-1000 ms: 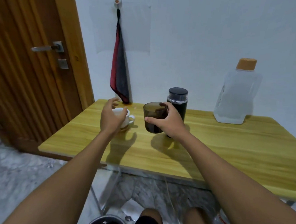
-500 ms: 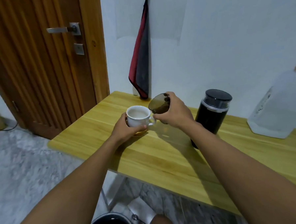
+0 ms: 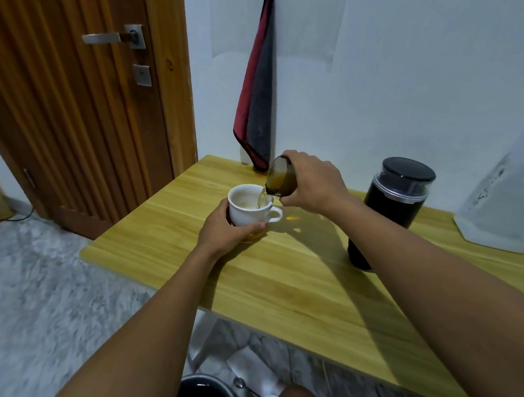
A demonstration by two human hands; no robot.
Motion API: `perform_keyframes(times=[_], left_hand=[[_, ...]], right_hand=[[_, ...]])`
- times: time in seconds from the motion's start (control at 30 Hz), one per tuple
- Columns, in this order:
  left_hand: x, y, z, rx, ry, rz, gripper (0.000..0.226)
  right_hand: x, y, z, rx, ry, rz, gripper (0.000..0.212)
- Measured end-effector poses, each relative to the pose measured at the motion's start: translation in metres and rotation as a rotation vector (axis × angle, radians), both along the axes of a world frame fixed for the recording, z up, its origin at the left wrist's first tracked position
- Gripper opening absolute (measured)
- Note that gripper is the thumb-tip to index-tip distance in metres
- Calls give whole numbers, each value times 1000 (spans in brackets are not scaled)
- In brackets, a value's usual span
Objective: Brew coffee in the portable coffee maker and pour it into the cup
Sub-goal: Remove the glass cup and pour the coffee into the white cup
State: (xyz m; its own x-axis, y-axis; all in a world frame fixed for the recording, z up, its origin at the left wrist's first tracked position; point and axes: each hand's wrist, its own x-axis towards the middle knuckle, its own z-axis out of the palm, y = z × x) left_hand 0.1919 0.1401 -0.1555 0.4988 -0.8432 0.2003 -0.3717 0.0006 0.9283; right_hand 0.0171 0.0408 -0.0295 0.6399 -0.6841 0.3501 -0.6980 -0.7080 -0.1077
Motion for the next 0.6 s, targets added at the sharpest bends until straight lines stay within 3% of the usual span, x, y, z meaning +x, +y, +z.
perform_keyframes(times=[0.6], left_hand=[[-1,-1,-2,-38,-13,0,93]], right_hand=[[11,-10,6,-210,122,63,87]])
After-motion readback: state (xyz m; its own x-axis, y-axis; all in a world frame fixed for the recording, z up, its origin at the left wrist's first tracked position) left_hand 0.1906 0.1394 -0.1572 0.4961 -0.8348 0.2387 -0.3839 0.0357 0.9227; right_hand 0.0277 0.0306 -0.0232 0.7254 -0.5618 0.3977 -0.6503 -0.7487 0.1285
